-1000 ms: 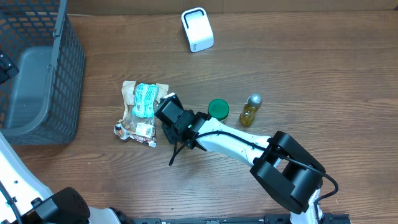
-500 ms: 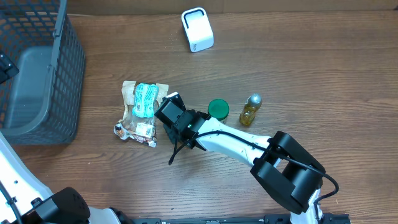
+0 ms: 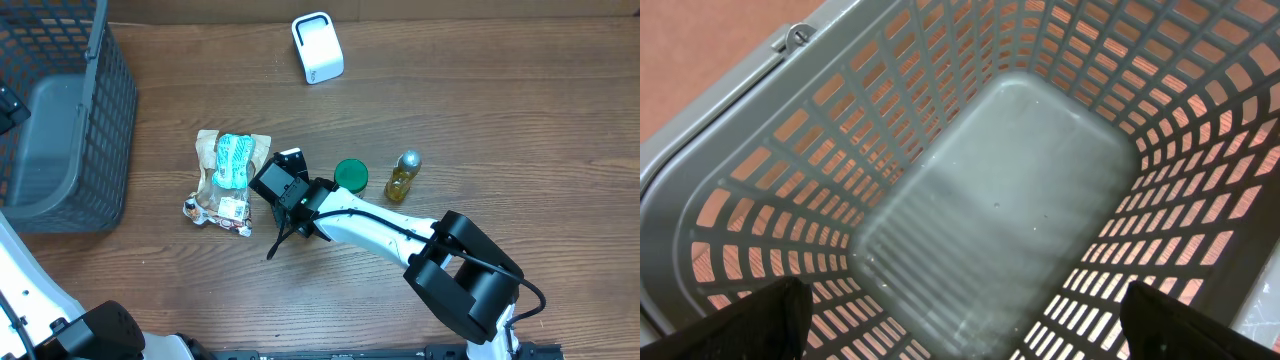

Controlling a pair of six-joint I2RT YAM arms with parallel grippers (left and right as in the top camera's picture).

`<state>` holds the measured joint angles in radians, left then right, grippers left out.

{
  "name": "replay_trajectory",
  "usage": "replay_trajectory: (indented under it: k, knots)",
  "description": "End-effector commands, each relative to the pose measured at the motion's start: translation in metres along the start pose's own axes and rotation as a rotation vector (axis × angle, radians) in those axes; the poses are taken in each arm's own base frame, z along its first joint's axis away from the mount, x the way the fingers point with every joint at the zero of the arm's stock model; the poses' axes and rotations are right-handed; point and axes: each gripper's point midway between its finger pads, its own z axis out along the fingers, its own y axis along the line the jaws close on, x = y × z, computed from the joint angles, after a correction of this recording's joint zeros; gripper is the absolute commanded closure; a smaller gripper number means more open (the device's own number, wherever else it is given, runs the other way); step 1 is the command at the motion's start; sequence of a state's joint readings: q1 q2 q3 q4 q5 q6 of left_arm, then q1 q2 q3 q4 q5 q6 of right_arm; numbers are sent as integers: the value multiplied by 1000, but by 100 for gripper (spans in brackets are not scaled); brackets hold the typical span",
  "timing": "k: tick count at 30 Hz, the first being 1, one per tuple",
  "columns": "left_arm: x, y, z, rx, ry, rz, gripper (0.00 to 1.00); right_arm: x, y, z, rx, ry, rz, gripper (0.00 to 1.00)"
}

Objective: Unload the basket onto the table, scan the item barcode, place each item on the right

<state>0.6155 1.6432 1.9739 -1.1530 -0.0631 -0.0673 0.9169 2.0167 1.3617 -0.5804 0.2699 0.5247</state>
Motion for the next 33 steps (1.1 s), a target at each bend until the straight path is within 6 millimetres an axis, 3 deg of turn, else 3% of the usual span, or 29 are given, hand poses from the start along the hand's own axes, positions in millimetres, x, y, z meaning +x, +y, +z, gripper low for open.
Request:
replay_trajectory:
  k: [1,13,26,33]
  knots:
    - [-4,-2,-1,10,-9,19,1,-25,6,-20,-26,-70,47,75]
    - [-4,-2,-1,9,-10,19,0,-25,7,-20,-30,-69,39,56]
    - [-4,-2,-1,9,-10,19,0,-26,7,-20,-32,-72,40,23]
    - [-4,-2,-1,10,-10,19,0,-26,7,-21,-33,-74,41,15]
